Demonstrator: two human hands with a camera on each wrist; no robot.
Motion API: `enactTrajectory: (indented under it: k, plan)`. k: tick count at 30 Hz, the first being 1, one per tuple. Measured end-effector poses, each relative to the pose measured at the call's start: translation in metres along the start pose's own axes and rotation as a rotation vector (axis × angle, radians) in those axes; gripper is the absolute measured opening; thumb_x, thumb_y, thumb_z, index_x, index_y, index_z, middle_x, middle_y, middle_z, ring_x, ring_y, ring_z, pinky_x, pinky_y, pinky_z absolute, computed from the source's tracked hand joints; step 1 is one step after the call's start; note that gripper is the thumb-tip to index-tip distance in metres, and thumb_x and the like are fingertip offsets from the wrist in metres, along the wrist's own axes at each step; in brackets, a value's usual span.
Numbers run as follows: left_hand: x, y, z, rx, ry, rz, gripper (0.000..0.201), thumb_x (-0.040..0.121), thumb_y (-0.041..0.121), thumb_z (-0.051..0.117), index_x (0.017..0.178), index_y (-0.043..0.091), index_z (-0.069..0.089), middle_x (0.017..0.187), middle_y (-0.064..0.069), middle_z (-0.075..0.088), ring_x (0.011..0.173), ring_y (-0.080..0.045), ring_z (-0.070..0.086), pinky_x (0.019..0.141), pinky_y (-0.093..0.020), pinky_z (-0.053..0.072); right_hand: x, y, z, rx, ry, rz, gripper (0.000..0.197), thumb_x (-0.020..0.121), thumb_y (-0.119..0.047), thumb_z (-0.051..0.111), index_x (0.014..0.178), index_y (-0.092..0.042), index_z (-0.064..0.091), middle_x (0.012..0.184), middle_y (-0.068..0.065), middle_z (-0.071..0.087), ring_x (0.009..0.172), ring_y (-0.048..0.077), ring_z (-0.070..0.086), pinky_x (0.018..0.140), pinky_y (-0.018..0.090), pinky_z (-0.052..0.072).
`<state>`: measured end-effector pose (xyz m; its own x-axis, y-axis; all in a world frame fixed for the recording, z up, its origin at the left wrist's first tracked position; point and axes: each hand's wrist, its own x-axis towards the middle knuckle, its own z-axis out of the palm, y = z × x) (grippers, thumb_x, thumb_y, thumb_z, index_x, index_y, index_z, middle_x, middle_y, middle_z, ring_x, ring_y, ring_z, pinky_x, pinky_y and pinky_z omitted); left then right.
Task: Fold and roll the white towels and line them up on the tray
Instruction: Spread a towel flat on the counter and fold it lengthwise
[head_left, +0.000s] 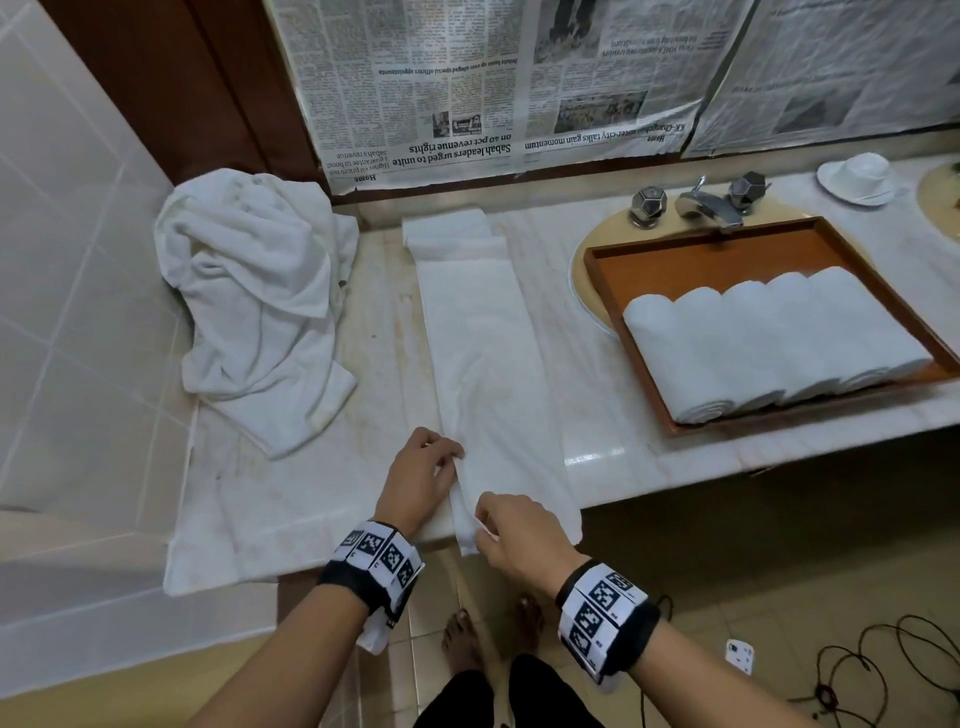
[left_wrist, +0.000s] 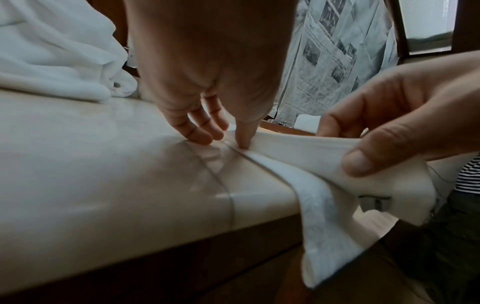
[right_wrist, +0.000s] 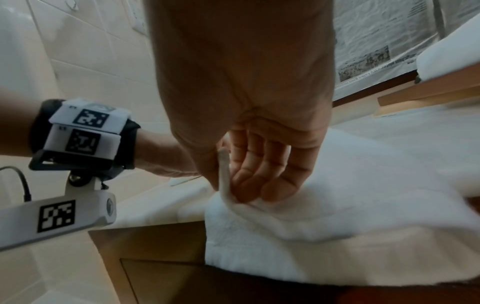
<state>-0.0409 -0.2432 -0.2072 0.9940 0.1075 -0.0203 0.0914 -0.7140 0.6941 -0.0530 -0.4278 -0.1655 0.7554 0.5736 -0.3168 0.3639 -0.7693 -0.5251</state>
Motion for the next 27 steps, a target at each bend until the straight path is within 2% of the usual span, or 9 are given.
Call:
enactTrajectory:
  k: [6,9,13,16,18,20,23,25,27]
  plan:
    - [-0.005,0.008,0.002,-0.005,0.042,-0.027,0.021,0.091,0.008,0.061,0.105,0.018,0.074,0.103,0.006,0.062,0.086,-0.009,0.058,0.086,-0.029,0.049,0.001,-0.005,0.008,-0.027,0.031,-0.026,0.022,0.099,-0.037,0.051,0.111,-0.018,0.056,0.101,0.001,0.063,0.088,0.019,0.060,0.078,0.034,0.052]
    - [-0.009,0.008,0.004,-0.011,0.061,-0.067,0.026,0.092,0.005,0.058,0.109,0.018,0.073,0.107,0.004,0.065,0.090,-0.012,0.060,0.088,-0.029,0.049,0.002,-0.006,0.009,0.034,-0.052,-0.027,0.031,0.098,-0.037,0.054,0.120,-0.016,0.057,0.105,0.002,0.064,0.092,0.019,0.061,0.084,0.037,0.053]
    - [-0.009,0.007,0.001,-0.014,0.079,-0.095,0.028,0.095,0.003,0.053,0.116,0.012,0.070,0.111,-0.005,0.067,0.101,-0.021,0.063,0.088,-0.020,0.041,0.003,0.000,-0.005,0.255,-0.161,-0.102,0.030,0.096,-0.035,0.058,0.118,-0.017,0.066,0.105,-0.001,0.068,0.093,0.012,0.062,0.088,0.029,0.052]
    - [-0.006,0.007,-0.002,0.009,0.115,-0.122,0.026,0.099,0.014,0.051,0.120,0.011,0.066,0.117,-0.007,0.064,0.105,-0.024,0.060,0.091,-0.028,0.042,0.017,0.017,-0.030,0.334,0.091,-0.141,0.021,0.099,-0.025,0.054,0.111,-0.016,0.069,0.105,-0.003,0.070,0.093,0.008,0.061,0.088,0.025,0.050]
    - [-0.002,0.010,0.002,0.080,0.117,-0.092,0.036,0.097,0.028,0.044,0.122,0.012,0.064,0.124,-0.008,0.061,0.110,-0.029,0.058,0.092,-0.039,0.047,0.039,0.033,-0.043,0.217,0.342,-0.108,0.025,0.100,-0.018,0.050,0.120,-0.012,0.065,0.115,0.002,0.067,0.104,0.016,0.060,0.093,0.032,0.047]
    - [0.006,0.019,0.011,0.166,0.094,-0.049,0.049,0.096,0.038,0.035,0.132,0.015,0.060,0.139,-0.007,0.055,0.124,-0.031,0.052,0.099,-0.048,0.047,0.062,0.046,-0.049,0.029,0.390,-0.085,0.039,0.102,-0.024,0.039,0.135,-0.012,0.056,0.135,0.005,0.058,0.124,0.023,0.052,0.101,0.040,0.042]
    - [0.017,0.032,0.028,0.318,-0.085,-0.124,0.053,0.105,0.043,0.023,0.157,0.030,0.026,0.166,0.008,0.014,0.152,-0.024,0.014,0.120,-0.052,0.019,0.080,0.061,-0.041,-0.230,0.083,-0.083,0.069,0.097,-0.050,0.004,0.158,-0.023,0.021,0.165,-0.004,0.017,0.152,0.021,0.013,0.120,0.045,0.020]
    - [0.017,0.027,0.036,0.422,-0.135,-0.151,0.055,0.106,0.047,0.015,0.160,0.035,0.008,0.166,0.016,-0.004,0.154,-0.023,0.001,0.121,-0.053,0.007,0.083,0.074,-0.034,-0.342,-0.013,-0.082,0.065,0.098,-0.056,-0.001,0.159,-0.032,0.002,0.165,-0.014,-0.007,0.153,0.015,-0.009,0.123,0.047,0.003]
    - [0.013,0.021,0.032,0.481,-0.149,-0.177,0.056,0.104,0.052,0.010,0.159,0.040,0.000,0.164,0.020,-0.011,0.155,-0.022,-0.004,0.120,-0.055,0.001,0.080,0.087,-0.038,-0.331,-0.007,-0.052,0.057,0.102,-0.055,0.004,0.157,-0.041,-0.003,0.162,-0.021,-0.014,0.151,0.010,-0.016,0.122,0.047,-0.005]
